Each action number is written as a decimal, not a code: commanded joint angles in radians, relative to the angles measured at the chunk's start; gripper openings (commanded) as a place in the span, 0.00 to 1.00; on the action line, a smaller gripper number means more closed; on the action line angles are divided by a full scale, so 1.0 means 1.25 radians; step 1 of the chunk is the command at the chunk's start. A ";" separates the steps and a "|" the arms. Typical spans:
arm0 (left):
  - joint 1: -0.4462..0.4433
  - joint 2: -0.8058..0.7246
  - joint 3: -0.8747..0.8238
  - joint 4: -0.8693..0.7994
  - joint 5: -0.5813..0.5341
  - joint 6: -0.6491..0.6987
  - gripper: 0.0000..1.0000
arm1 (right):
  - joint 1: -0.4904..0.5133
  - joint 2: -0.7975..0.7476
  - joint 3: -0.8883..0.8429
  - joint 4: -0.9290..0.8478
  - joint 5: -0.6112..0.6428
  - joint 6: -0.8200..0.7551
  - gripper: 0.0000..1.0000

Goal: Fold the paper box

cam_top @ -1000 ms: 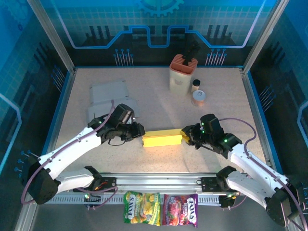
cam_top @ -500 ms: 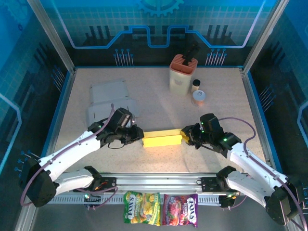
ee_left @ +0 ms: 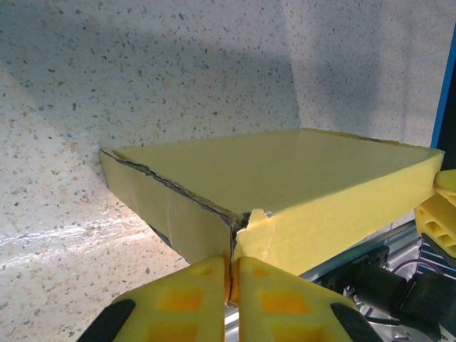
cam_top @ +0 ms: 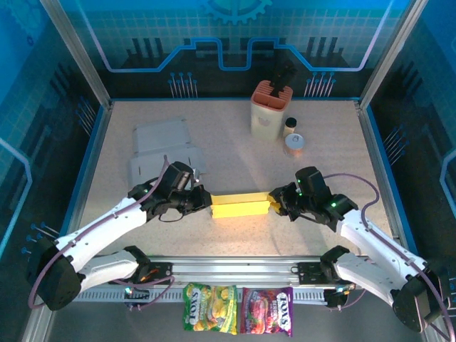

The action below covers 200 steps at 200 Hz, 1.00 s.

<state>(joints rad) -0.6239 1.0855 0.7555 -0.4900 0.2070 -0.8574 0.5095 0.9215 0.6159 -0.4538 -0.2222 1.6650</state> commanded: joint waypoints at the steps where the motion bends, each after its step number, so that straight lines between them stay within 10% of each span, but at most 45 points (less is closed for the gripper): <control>1: -0.013 0.032 -0.030 -0.070 -0.009 0.037 0.10 | -0.012 0.022 -0.018 -0.194 0.028 -0.014 0.27; 138: -0.251 0.072 -0.094 0.163 -0.122 0.041 0.10 | -0.124 -0.157 -0.009 -0.402 -0.065 -0.380 0.27; 200: -0.263 0.172 -0.058 0.223 -0.146 -0.034 0.20 | -0.180 -0.049 0.001 -0.348 -0.074 -0.523 0.37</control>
<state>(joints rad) -0.9520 1.3087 0.6491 -0.2501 0.0639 -0.8387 0.3119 0.8223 0.5632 -0.8536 -0.3222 1.1503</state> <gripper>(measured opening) 0.151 0.344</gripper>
